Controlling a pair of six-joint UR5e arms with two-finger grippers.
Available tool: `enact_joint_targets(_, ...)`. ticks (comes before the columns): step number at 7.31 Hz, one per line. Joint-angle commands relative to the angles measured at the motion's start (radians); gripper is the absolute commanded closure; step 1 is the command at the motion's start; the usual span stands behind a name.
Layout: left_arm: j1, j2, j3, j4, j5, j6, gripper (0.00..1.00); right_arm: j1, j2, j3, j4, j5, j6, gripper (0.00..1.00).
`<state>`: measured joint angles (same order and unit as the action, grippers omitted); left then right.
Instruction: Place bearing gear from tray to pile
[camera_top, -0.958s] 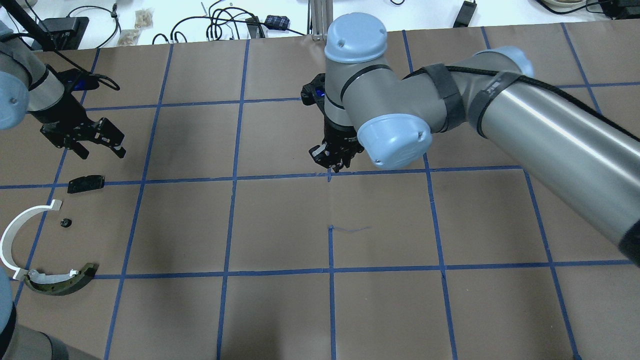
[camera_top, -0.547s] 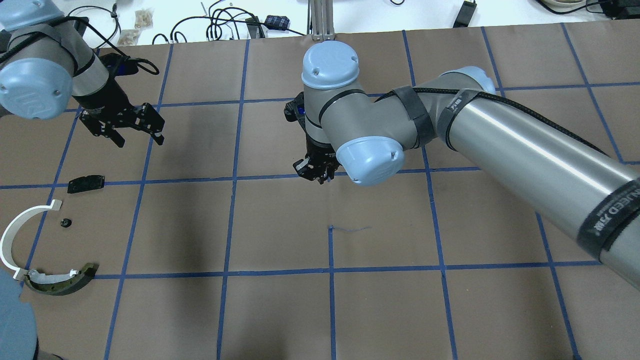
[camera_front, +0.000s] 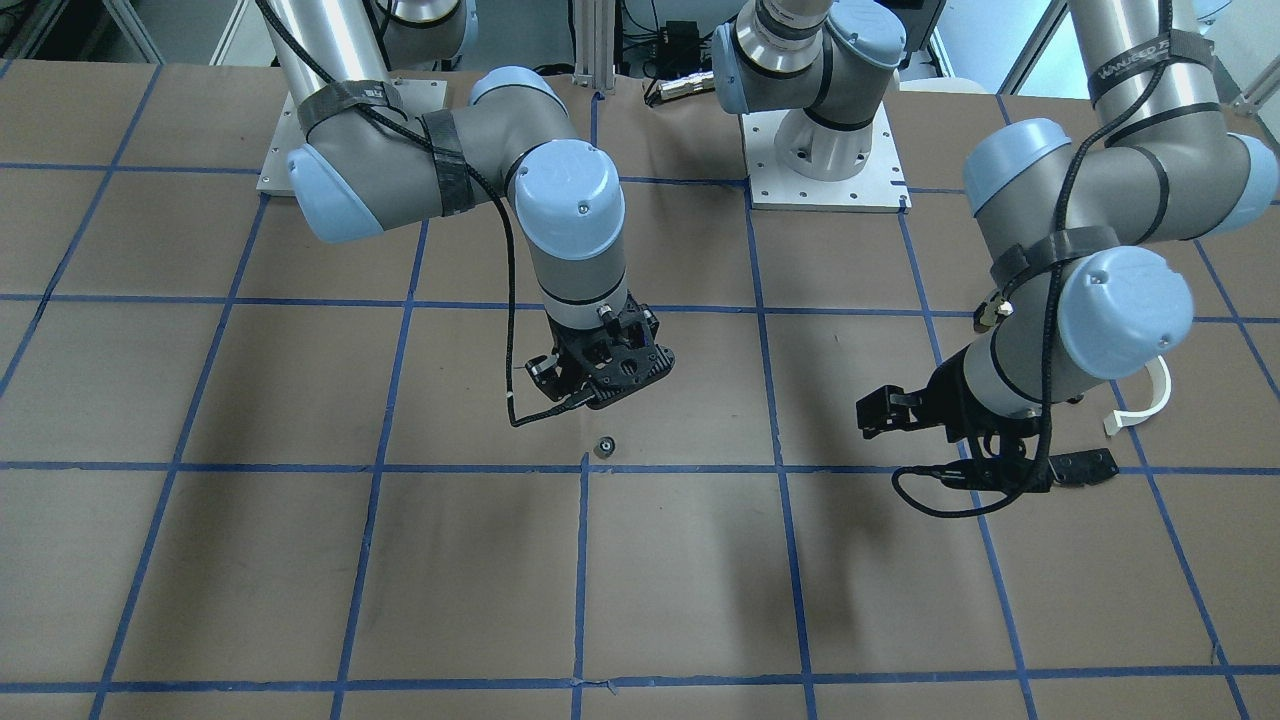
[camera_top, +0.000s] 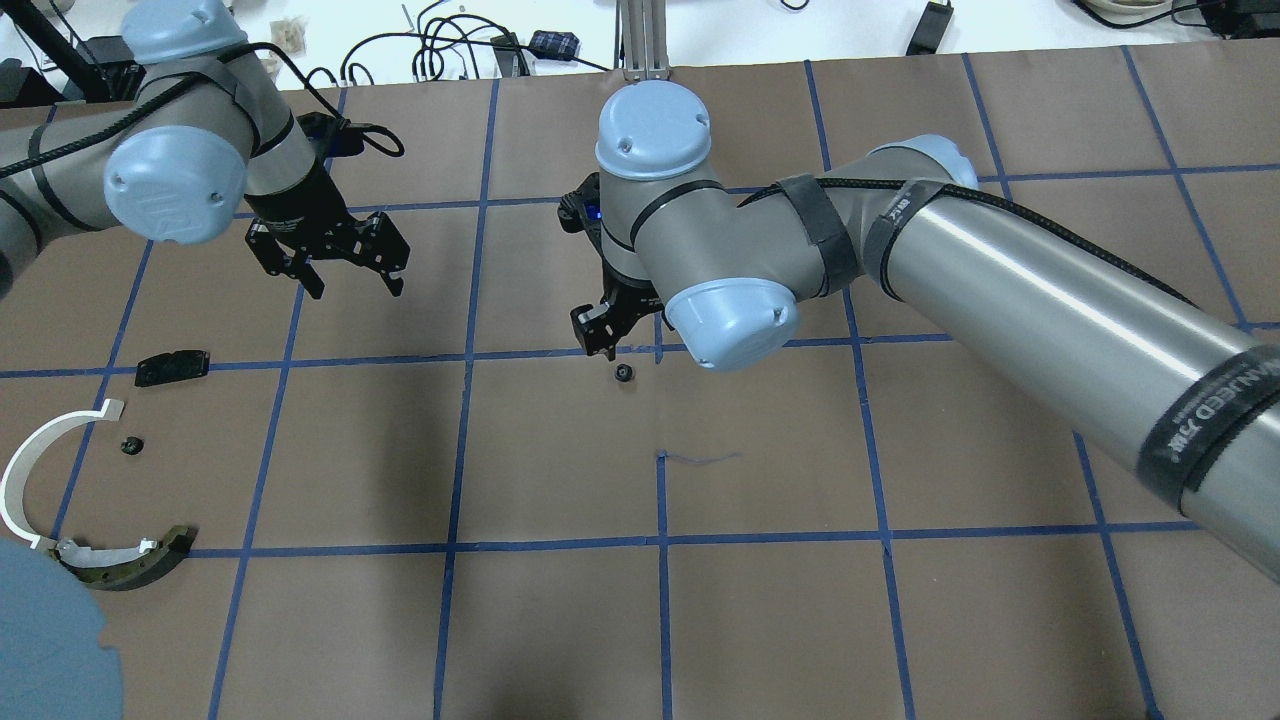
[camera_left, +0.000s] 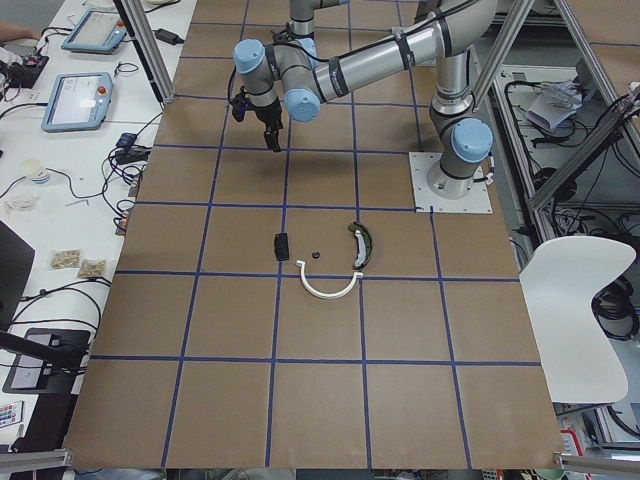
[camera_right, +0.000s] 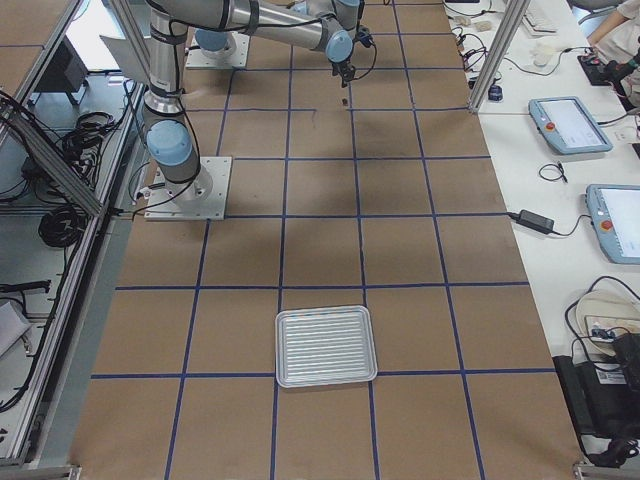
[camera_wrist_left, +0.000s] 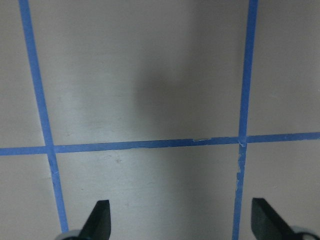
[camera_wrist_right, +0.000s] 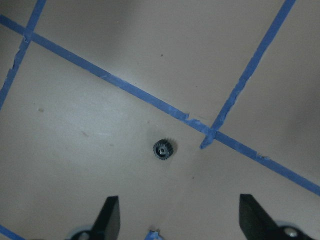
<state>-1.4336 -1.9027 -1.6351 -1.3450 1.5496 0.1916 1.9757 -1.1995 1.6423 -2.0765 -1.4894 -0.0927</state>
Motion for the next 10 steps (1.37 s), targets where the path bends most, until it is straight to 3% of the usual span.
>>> enact_joint_targets(1, -0.051, 0.008, -0.008, -0.002, -0.020, -0.003, 0.00, -0.029, -0.049, -0.068, 0.063, -0.006, -0.004, 0.00)
enact_joint_targets(5, -0.145, 0.004, -0.074, 0.083, -0.019, -0.006, 0.00, -0.314, -0.277, -0.099, 0.407, -0.040, -0.007, 0.00)
enact_joint_targets(7, -0.275, -0.030, -0.112, 0.237, -0.019, -0.148, 0.00, -0.421, -0.363, -0.087, 0.453, -0.045, -0.007, 0.00)
enact_joint_targets(10, -0.408, -0.097, -0.147, 0.384, -0.020, -0.242, 0.00, -0.417, -0.402, -0.047, 0.448, -0.035, 0.020, 0.00)
